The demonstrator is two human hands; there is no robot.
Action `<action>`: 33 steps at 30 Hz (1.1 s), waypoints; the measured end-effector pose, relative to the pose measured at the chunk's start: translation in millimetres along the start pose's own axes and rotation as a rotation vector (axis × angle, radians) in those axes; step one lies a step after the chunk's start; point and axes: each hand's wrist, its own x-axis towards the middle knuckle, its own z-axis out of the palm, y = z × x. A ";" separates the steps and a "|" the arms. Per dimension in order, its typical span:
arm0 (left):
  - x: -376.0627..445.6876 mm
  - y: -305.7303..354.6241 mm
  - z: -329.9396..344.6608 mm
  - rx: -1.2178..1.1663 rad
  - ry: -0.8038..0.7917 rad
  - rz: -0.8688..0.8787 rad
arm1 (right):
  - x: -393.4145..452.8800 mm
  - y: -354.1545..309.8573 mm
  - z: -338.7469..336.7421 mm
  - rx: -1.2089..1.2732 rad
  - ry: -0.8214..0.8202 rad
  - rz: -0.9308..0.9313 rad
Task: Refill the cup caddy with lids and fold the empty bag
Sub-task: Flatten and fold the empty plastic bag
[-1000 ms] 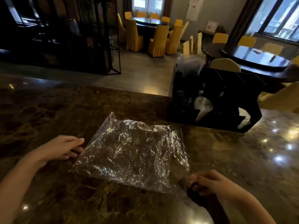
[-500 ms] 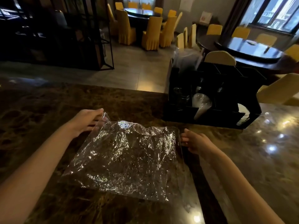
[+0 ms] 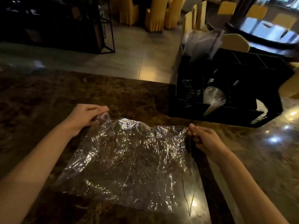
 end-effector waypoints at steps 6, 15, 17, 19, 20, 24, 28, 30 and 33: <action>-4.5 -6.8 1.0 -0.011 0.034 0.005 | -0.1 4.3 -4.3 -0.022 -0.010 -0.023; -1.0 -29.6 -28.7 -0.023 0.315 0.009 | 11.0 5.9 -20.9 0.097 0.175 -0.079; -1.2 -35.5 -37.2 -0.039 0.374 -0.008 | 10.1 2.2 -22.7 0.069 0.203 -0.089; -1.7 -38.9 -40.0 -0.035 0.365 -0.029 | 9.3 -1.6 -22.7 0.034 0.192 -0.098; -2.0 -39.4 -38.7 -0.027 0.341 -0.038 | 9.6 -2.9 -22.0 0.021 0.178 -0.096; -5.2 -36.4 -20.5 0.106 0.216 0.011 | 12.0 -9.8 -15.5 -0.035 0.147 -0.056; -18.9 -24.3 15.9 0.623 0.219 0.348 | 14.5 -10.6 -12.6 -0.147 0.161 -0.049; -29.5 -19.7 39.3 0.765 0.169 0.519 | 11.0 -9.3 -13.6 -0.310 0.214 -0.102; -48.0 -19.3 71.0 0.864 0.035 0.549 | -8.9 -7.2 -6.0 -0.718 0.304 -0.271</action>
